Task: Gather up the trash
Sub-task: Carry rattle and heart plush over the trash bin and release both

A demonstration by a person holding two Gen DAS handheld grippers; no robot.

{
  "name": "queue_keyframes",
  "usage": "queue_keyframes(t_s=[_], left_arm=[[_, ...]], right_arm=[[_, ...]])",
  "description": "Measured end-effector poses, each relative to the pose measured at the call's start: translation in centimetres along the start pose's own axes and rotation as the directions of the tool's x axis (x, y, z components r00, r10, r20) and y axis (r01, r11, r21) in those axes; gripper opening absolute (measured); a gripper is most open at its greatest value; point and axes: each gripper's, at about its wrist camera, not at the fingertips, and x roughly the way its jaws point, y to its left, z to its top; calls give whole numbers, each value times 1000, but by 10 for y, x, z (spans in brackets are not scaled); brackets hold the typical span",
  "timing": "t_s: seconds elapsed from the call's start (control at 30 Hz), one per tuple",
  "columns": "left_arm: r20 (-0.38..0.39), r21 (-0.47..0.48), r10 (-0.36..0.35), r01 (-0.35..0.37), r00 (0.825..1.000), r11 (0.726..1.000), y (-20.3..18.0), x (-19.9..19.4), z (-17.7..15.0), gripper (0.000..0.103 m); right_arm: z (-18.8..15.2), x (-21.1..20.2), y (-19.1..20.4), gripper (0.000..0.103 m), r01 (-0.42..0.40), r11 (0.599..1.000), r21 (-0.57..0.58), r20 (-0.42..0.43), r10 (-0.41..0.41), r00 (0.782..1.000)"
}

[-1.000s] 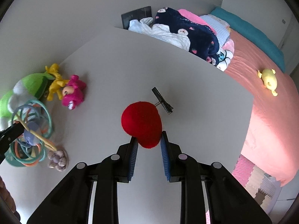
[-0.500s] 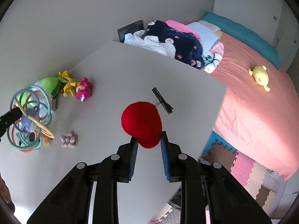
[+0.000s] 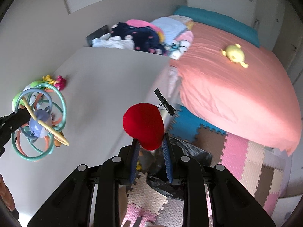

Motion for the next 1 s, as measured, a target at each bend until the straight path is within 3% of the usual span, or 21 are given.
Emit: queue_keyframes(t_s=[0.2, 0.47, 0.87, 0.97, 1.0], left_arm=[[-1, 28, -24, 24, 1000, 999, -34, 6, 2, 15], [-8, 44, -60, 60, 998, 997, -54, 8, 7, 15], [-140, 103, -115, 130, 983, 986, -119, 68, -7, 17], [-209, 89, -132, 153, 969, 984, -131, 92, -11, 44], [-212, 88, -121, 142, 970, 986, -134, 96, -12, 53]], right_arm=[[-21, -12, -45, 26, 34, 998, 47, -1, -34, 999], [-30, -15, -71, 26, 33, 996, 83, 0, -33, 999], [-58, -1, -112, 27, 62, 989, 137, -81, -51, 995], [-64, 1, -126, 62, 63, 982, 180, -74, -51, 996], [-65, 1, -130, 63, 73, 979, 189, -70, -61, 996]])
